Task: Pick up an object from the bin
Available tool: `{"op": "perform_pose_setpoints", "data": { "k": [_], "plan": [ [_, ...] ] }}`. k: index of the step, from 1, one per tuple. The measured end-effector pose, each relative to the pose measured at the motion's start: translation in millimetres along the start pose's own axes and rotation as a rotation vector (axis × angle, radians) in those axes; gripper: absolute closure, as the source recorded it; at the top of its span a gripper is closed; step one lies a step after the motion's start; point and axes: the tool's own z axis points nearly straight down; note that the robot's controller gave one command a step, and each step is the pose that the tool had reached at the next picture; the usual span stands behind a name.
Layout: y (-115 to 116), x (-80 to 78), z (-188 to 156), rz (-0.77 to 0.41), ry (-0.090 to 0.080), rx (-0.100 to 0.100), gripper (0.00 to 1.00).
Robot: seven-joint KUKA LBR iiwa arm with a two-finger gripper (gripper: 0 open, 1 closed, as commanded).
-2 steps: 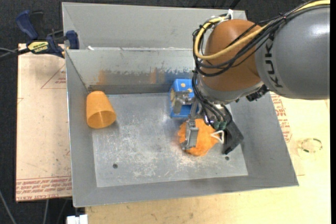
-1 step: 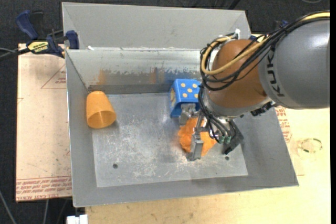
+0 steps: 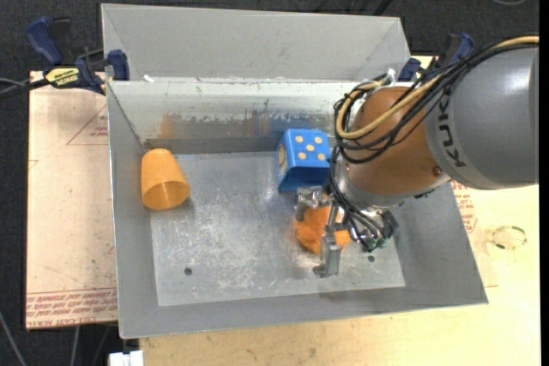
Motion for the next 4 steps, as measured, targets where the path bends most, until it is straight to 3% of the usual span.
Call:
{"op": "perform_pose_setpoints", "data": {
  "k": [1,2,3,4],
  "plan": [
    [-32.9,-33.4,26.0,-0.090,-0.009,-0.001,0.00],
    [-5.3,-44.5,42.0,-0.283,-0.004,-0.001,1.00],
    [-5.4,-44.5,42.1,-0.283,-0.003,-0.001,1.00],
    [-12.9,-53.7,-19.8,-0.328,-0.006,-0.002,1.00]
  ]
}}
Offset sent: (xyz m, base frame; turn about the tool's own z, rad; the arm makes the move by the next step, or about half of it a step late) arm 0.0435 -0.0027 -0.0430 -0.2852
